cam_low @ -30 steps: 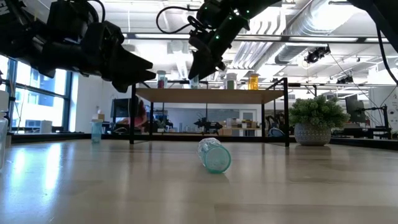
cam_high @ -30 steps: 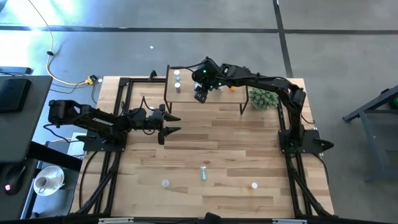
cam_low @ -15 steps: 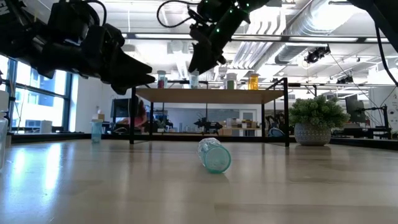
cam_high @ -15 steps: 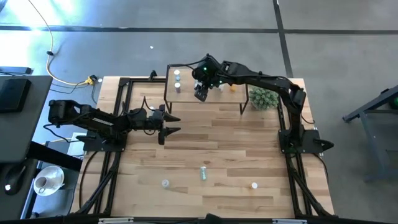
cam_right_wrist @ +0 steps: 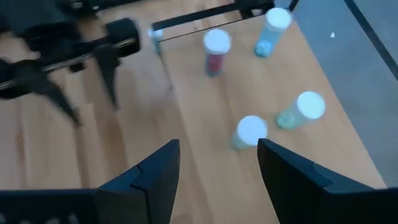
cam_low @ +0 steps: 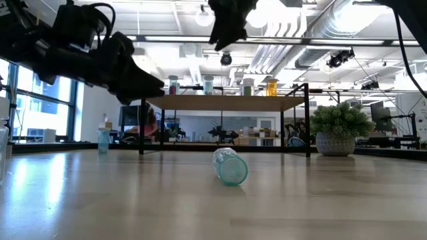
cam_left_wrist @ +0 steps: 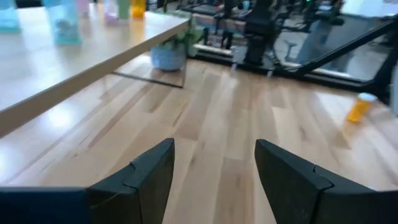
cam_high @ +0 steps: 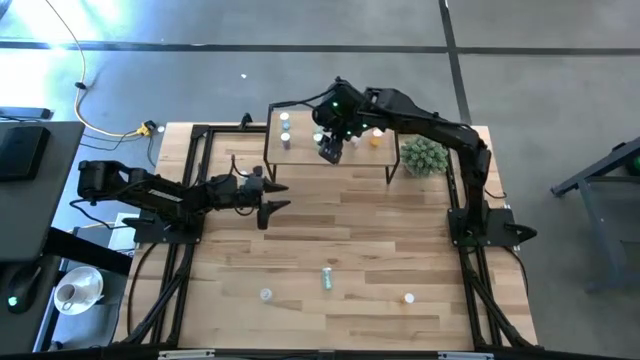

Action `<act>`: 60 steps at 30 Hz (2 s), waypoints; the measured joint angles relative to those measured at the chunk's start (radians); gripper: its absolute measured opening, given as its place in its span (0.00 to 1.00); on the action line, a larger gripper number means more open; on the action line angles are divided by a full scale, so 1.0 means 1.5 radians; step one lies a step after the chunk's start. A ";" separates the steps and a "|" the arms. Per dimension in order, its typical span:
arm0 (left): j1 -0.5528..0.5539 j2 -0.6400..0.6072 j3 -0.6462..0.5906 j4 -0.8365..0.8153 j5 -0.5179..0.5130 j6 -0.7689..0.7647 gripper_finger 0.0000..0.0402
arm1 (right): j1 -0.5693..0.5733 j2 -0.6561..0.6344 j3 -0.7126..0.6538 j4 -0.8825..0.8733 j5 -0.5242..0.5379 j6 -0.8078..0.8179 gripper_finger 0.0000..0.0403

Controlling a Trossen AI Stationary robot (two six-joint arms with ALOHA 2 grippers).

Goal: Pick and place medicine bottles onto shelf by color
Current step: Put the blue pill bottle on the shelf aligned with the other blue pill bottles

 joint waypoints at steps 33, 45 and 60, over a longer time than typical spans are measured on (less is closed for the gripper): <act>-0.001 -0.365 0.183 -0.733 -0.127 -0.013 0.53 | 0.168 -0.108 -0.317 -0.054 0.082 0.032 0.51; -0.001 -0.365 0.336 -1.121 -0.246 -0.165 0.53 | 0.196 -0.328 -0.626 0.219 0.083 0.106 0.51; 0.001 -0.285 0.310 -1.198 -0.281 -0.299 0.53 | 0.241 -0.459 -0.829 0.498 0.209 0.116 0.51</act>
